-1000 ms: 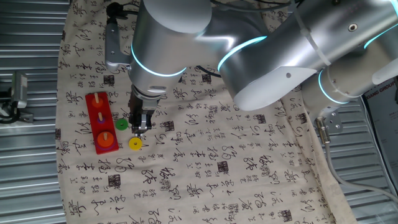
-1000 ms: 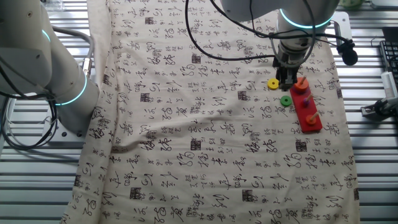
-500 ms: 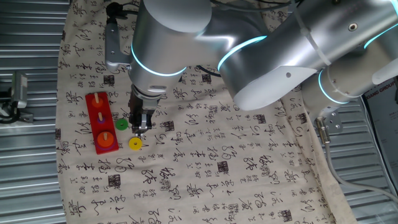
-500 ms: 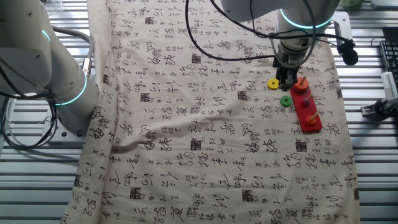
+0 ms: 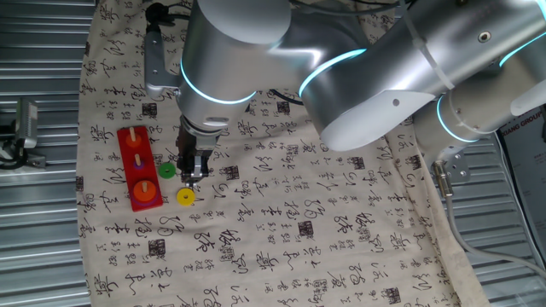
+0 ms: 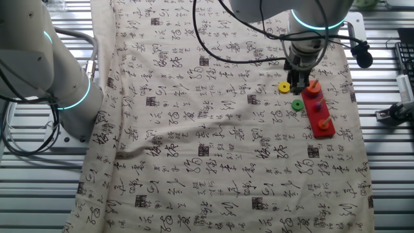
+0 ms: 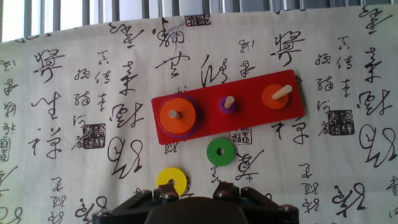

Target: Take out one Hanoi block and throw it aside

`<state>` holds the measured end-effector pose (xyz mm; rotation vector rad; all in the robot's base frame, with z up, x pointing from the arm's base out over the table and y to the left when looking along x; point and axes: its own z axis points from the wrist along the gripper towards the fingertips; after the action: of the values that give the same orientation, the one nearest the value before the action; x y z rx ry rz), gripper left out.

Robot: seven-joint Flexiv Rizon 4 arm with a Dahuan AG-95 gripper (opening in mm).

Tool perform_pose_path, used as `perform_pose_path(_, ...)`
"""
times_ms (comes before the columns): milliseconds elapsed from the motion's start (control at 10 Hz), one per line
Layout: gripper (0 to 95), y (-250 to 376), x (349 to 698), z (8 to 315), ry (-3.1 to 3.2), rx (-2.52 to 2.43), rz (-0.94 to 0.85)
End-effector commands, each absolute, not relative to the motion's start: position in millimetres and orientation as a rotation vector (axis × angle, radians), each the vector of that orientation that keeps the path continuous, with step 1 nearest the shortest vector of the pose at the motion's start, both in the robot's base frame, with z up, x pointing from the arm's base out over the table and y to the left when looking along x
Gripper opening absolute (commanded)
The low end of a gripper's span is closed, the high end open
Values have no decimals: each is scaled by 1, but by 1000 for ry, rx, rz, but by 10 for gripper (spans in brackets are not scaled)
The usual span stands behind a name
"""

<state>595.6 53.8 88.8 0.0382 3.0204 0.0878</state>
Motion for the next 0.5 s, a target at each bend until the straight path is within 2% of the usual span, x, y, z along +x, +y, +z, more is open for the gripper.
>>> perform_pose_path(100,380,54,596,89,3023,37,83)
perform_pose_path(500,380,54,596,89,3021,39,92)
